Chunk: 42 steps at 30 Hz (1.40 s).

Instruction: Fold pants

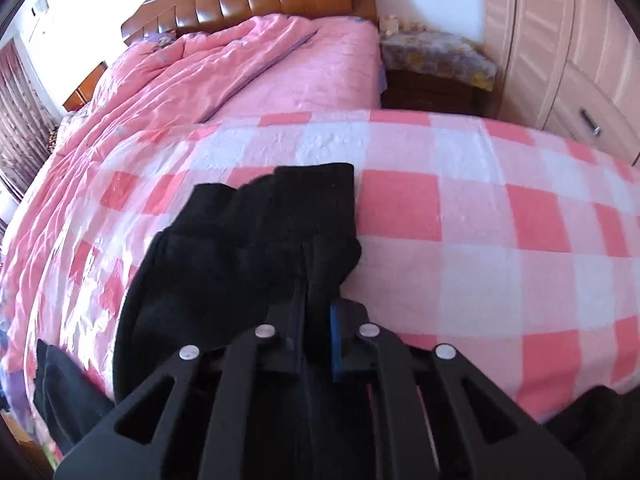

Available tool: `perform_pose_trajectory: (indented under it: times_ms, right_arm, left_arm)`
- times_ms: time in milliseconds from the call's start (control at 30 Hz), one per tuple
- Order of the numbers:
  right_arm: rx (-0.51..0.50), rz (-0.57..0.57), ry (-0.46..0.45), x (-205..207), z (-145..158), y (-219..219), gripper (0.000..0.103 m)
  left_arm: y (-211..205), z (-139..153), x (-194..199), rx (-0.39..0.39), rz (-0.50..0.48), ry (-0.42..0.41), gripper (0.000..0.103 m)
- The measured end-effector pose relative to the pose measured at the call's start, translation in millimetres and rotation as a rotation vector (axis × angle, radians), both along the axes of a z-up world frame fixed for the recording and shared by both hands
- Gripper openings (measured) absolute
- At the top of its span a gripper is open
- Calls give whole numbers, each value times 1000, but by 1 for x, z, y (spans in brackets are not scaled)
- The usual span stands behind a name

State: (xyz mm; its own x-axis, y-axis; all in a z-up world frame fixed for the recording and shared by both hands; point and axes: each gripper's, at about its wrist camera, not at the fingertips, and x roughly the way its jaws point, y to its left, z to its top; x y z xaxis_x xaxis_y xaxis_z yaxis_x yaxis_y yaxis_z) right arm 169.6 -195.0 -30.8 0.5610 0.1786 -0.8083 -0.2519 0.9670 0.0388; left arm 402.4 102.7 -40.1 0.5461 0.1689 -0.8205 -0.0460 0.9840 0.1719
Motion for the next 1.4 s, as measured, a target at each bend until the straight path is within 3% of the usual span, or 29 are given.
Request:
perform_pose_trajectory:
  times_ms: [167,267,367,467,567,667,733,800,833,867,900,933,1033,1200,1267,1400]
  right_arm:
    - [14,0,-4,-1,1,-2,99]
    - [28,0,-5,-2,2,-4,99]
    - [32,0,-5,-2,2,-4,99]
    - [32,0,-5,-1,3,-4,99]
    - [23,0,-4,-1,2,-3,99]
    - [18,5,-2,-1,4,-2,99]
    - [36,22,-26,-5,10,-2,98]
    - [66,100,-78,-11,23,4,98]
    - [54,138,-106,-12,28,9,98]
    - [27,183,-139,-12,34,18,98]
    - [-7,253,-171,-10,41,31,98]
    - [-22,305,-186,-6,44,42,98]
    - [-43,494,-188,16,48,81,84]
    - [-59,699,-56,53,27,137,60]
    - [-39,735,-29,59,23,146,54]
    - [-27,811,25,65,14,160,50]
  left_arm:
    - [42,69,-54,-36,13,-187,8]
    - [99,124,-119,-53,54,-315,8]
    - [157,148,-177,-38,119,-354,8]
    - [215,137,-230,-34,217,-316,8]
    - [275,88,-270,-66,336,-215,8]
    - [323,24,-281,-199,399,-105,8]
    - [332,4,-288,-255,384,-104,9]
    - [330,2,-296,-249,353,-139,10]
    - [329,3,-297,-256,340,-150,19]
    - [331,6,-299,-298,318,-166,30]
    - [335,4,-299,-339,304,-177,52]
    - [339,5,-299,-408,286,-193,62]
    - [348,6,-296,-505,298,-210,63]
    - [362,3,-286,-632,347,-229,61]
    - [362,3,-285,-645,368,-226,60]
    - [349,9,-294,-587,387,-218,61]
